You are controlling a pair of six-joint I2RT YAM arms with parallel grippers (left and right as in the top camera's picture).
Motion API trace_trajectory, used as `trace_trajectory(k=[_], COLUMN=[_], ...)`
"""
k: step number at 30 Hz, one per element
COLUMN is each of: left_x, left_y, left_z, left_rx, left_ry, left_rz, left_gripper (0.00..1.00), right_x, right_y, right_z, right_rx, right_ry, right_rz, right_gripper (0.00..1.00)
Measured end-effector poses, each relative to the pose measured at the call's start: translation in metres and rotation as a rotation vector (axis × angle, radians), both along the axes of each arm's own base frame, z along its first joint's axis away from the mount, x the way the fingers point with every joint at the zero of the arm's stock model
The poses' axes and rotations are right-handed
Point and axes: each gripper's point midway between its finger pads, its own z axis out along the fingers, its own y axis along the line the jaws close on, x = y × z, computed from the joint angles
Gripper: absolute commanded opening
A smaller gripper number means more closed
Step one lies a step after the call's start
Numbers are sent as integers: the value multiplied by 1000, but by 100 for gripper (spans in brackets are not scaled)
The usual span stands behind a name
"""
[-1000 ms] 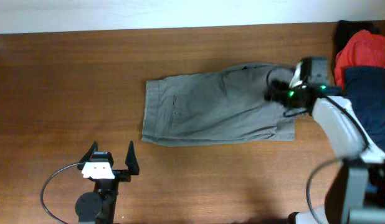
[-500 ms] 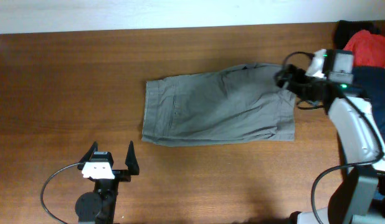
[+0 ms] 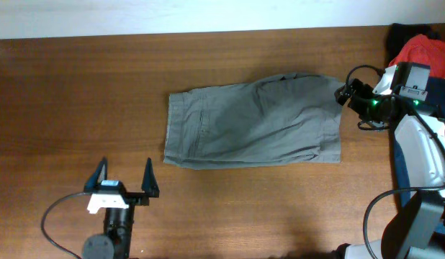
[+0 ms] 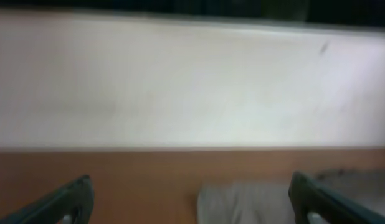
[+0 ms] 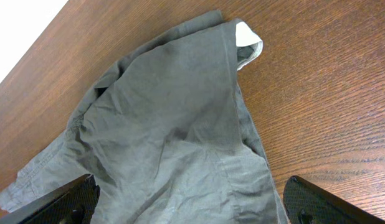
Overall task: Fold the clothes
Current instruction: 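Move the left gripper to the left leg hem of the shorts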
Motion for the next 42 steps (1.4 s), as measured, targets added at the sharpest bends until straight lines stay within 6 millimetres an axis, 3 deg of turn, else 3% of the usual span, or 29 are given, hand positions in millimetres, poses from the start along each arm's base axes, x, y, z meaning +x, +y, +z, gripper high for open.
trace_trajectory(k=[3, 11, 15, 17, 21, 26, 29, 32, 38, 42], left_x=[-5, 9, 42, 68, 116, 156, 163, 175, 181, 182], left_y=[-7, -11, -23, -37, -56, -72, -71, -60, -13, -11], left_z=[20, 31, 51, 58, 58, 20, -8, -25, -68, -95], left_rx=[7, 12, 23, 48, 49, 5, -52, -135, -334, -392], left_ry=[-84, 2, 213, 320, 436, 696, 884, 946, 1049, 1108], left_rz=[-38, -65, -132, -213, -324, -430, -457, -500, -502, -516], left_gripper=[99, 99, 99, 99, 99, 99, 99, 99, 99, 99], right_x=[0, 0, 0, 0, 0, 0, 0, 0, 0, 0], right_y=[0, 0, 0, 0, 0, 0, 0, 0, 0, 0], right_z=[0, 0, 0, -1, -1, -1, -1, -1, -1, -1], right_rx=[-1, 0, -1, 1, 1, 1, 1, 1, 0, 1], right_ry=[0, 2, 0, 4, 4, 3, 3, 3, 3, 3], right_rz=[1, 0, 0, 1, 0, 1, 0, 0, 1, 0], right_gripper=[99, 99, 99, 99, 99, 98, 99, 99, 98, 99])
